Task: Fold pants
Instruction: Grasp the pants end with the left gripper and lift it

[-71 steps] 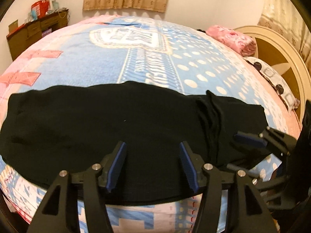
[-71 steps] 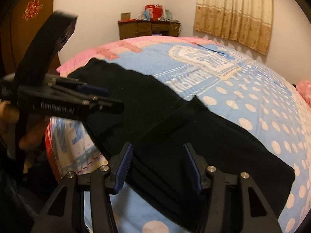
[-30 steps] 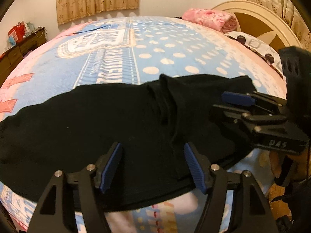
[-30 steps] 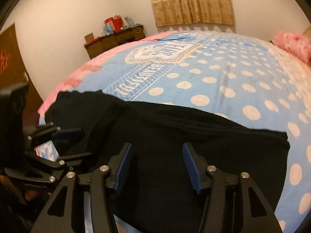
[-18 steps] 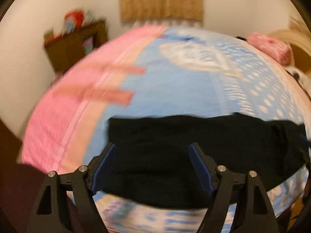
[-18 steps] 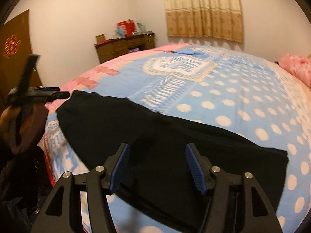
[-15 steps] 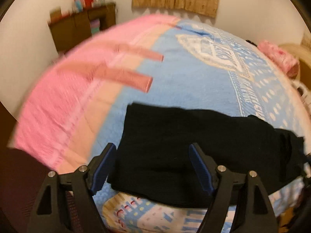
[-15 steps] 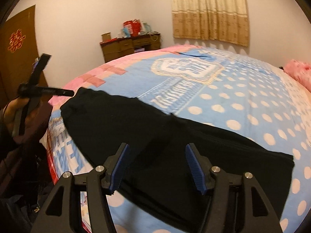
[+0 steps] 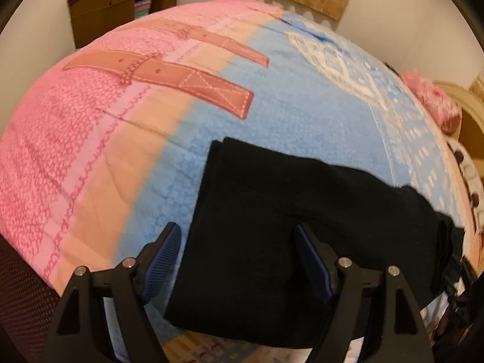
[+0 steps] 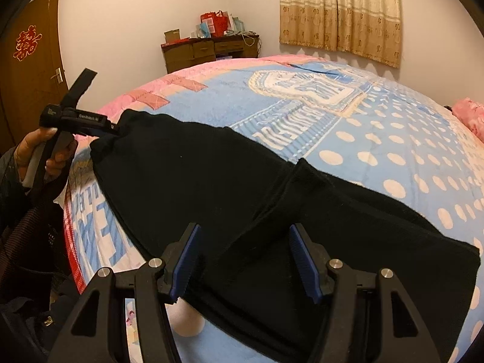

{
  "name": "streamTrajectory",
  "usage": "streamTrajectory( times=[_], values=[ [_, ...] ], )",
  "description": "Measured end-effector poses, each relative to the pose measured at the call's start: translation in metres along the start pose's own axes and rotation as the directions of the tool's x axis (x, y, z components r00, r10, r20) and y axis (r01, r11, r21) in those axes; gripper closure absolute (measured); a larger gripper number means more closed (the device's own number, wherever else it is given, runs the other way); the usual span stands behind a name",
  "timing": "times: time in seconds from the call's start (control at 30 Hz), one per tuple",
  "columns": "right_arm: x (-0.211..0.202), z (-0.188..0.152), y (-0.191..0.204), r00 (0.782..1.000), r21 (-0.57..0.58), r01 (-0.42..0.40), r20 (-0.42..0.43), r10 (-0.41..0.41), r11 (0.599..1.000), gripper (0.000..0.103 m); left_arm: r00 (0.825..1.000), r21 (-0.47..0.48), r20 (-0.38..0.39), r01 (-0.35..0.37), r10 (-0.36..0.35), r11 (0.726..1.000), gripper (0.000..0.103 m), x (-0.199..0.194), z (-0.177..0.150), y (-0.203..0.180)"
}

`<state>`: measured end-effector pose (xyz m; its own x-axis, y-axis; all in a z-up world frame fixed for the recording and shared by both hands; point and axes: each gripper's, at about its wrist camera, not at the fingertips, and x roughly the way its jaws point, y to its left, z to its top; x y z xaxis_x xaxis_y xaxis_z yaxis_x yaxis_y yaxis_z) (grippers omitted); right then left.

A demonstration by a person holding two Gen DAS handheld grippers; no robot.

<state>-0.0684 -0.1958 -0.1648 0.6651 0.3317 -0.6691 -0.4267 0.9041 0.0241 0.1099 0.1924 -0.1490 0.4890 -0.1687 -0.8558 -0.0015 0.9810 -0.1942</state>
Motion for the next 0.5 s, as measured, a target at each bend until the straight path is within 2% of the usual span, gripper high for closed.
streamTrajectory(
  times=[0.17, 0.27, 0.3, 0.33, 0.4, 0.5],
  values=[
    [0.005, 0.0, -0.001, 1.0, 0.008, 0.002, -0.005, -0.002, 1.0, 0.041, 0.999, 0.058, -0.02, -0.042, 0.044, 0.997, 0.022, 0.005, 0.002, -0.01],
    [0.007, -0.001, 0.0, 1.0, 0.003, 0.007, -0.006, -0.007, 1.0, 0.041, 0.999, 0.066, -0.007, -0.048, 0.048, 0.997, 0.05, -0.002, 0.0, -0.01],
    [0.007, -0.002, 0.001, 1.0, -0.005, 0.009, -0.007, -0.01, 1.0, 0.041, 1.0, 0.069, -0.008, -0.026, 0.027, 0.997, 0.068, -0.006, -0.001, -0.011],
    [0.008, -0.002, 0.001, 1.0, -0.01, 0.011, -0.006, -0.011, 1.0, 0.041, 1.0, 0.07, -0.015, -0.007, 0.008, 0.998, 0.078, -0.006, -0.002, -0.013],
    [0.008, -0.004, 0.002, 1.0, -0.021, 0.013, -0.004, -0.013, 1.0, 0.041, 1.0, 0.098, -0.008, -0.028, 0.029, 0.995, 0.079, -0.009, -0.004, -0.019],
    [0.008, -0.003, 0.001, 1.0, -0.015, 0.012, 0.0, -0.012, 1.0, 0.04, 1.0, 0.07, 0.007, -0.019, 0.018, 0.997, 0.081, -0.018, -0.005, -0.019]
  ],
)
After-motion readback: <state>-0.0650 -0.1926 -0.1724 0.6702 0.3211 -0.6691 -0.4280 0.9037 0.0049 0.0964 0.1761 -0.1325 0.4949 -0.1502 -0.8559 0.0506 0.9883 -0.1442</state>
